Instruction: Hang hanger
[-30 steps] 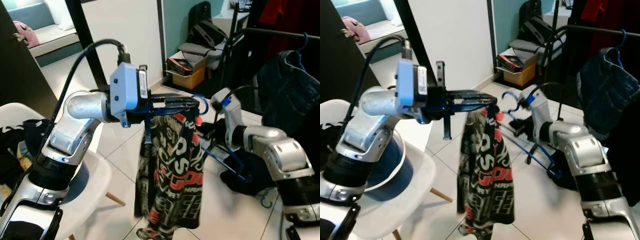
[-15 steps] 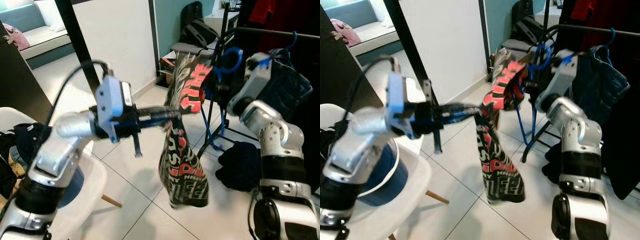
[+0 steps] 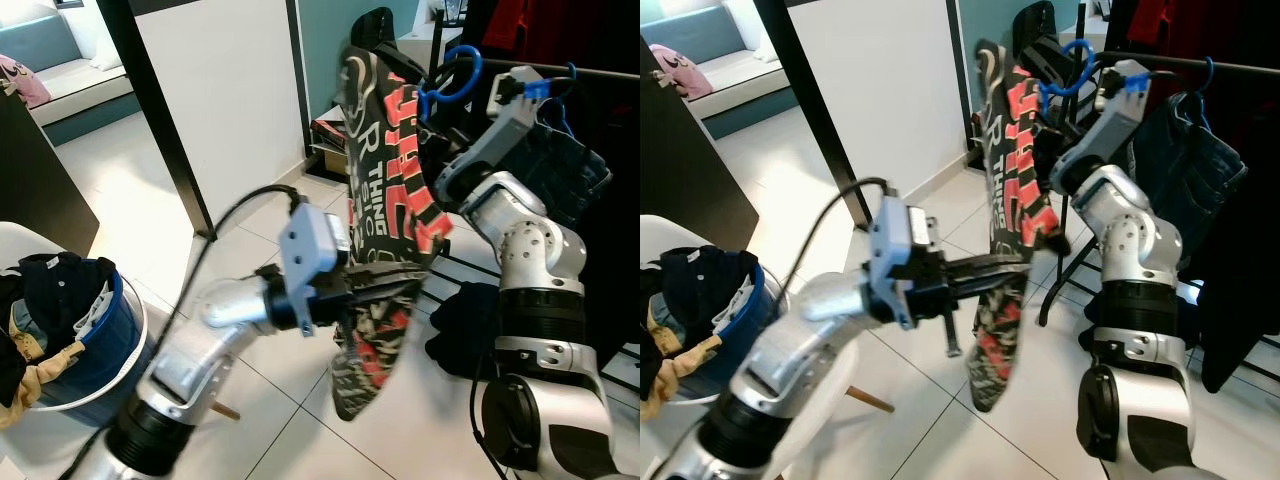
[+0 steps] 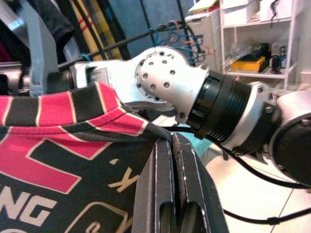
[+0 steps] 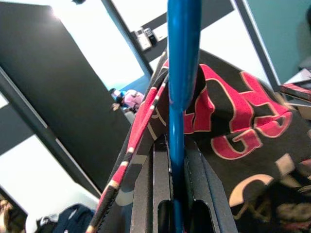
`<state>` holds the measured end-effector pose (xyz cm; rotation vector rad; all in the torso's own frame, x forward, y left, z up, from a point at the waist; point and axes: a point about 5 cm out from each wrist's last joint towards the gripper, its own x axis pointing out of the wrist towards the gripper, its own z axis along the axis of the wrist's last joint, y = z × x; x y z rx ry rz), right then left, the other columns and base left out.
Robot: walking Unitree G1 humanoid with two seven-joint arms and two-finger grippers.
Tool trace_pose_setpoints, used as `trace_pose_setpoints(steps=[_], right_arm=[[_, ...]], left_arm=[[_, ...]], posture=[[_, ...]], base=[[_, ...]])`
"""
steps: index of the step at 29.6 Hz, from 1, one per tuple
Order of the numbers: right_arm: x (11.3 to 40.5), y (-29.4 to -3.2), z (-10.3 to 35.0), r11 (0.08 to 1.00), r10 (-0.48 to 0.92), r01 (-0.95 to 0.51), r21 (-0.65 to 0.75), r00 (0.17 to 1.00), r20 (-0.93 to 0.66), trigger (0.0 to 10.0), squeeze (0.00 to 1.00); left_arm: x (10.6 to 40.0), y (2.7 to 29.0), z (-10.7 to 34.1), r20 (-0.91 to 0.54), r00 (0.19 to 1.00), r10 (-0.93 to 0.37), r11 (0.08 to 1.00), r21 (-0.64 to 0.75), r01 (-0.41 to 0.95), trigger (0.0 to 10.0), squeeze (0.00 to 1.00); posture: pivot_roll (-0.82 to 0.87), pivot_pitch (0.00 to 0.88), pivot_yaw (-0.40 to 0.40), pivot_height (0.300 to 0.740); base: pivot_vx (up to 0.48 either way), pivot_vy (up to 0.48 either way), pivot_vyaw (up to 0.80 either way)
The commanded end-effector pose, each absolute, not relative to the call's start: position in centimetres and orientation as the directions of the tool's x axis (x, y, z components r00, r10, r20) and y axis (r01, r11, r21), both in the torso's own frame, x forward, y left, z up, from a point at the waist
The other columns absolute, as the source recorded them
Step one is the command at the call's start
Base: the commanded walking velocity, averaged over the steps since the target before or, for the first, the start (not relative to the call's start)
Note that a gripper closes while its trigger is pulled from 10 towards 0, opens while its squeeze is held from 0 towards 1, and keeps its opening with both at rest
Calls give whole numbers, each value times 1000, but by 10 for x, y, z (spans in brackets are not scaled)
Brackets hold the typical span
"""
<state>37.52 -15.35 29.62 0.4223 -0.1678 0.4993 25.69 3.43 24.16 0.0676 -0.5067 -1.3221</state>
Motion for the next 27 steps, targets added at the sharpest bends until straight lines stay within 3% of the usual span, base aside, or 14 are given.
trace_pose_setpoints(steps=[1,4,5,6,8,11,13,14,15,16,19,23,26,27], right_arm=[[369,-134,316,768,508,-592,245,796,331,10000,0],[367,-129,316,758,537,-615,216,777,329,10000,0],[359,-124,316,722,608,-677,144,720,334,10000,0],[348,-126,315,674,688,-737,40,647,330,10000,0],[341,-134,313,641,738,-766,-40,601,306,10000,0],[341,-134,313,641,738,-766,-40,601,306,10000,0],[336,-147,311,627,765,-772,-106,584,270,10000,0],[334,-165,311,629,773,-759,-166,589,236,10000,0],[334,-165,311,629,773,-759,-166,589,236,10000,0],[333,-178,314,638,769,-742,-203,602,216,10000,0],[333,-178,314,638,769,-742,-203,602,216,10000,0],[334,-195,326,648,762,-717,-257,606,230,10000,0],[334,-195,329,640,769,-722,-264,594,238,10000,0],[333,-196,331,625,780,-734,-266,576,244,10000,0]], left_arm=[[259,25,235,296,191,-936,279,291,915,3843,0],[261,22,236,308,214,-927,302,274,913,3843,0],[269,28,240,321,264,-910,352,259,899,10000,0],[277,41,247,335,314,-888,407,259,876,10000,0],[284,55,254,344,345,-873,444,271,854,10000,0],[284,55,254,344,345,-873,444,271,854,10000,0],[284,72,262,350,335,-875,441,292,848,10000,0],[276,89,272,352,275,-895,392,322,862,10000,35],[276,89,272,352,275,-895,392,322,862,10000,35],[268,99,280,361,230,-904,357,336,872,10000,1000],[268,99,280,361,230,-904,357,336,872,10000,1000],[238,101,279,316,75,-946,188,345,920,10000,1000],[236,102,277,303,72,-950,181,350,919,10000,1000],[241,105,279,311,123,-942,237,362,901,10000,1000]], posture=[[-73,0,83,740],[-73,0,83,740],[-71,0,84,740],[-69,0,84,740],[-67,0,82,740],[-67,0,82,740],[-69,0,79,740],[-69,0,72,740],[-69,0,72,740],[-67,0,69,740],[-67,0,69,740],[-61,0,59,740],[-61,0,59,740],[-55,0,54,740]], base=[[0,0,0],[0,0,0],[0,0,0],[0,0,0],[0,0,0],[0,0,0],[0,0,0],[0,0,0],[0,0,0],[0,0,0],[0,0,0],[0,0,0],[0,0,0],[0,0,0]])
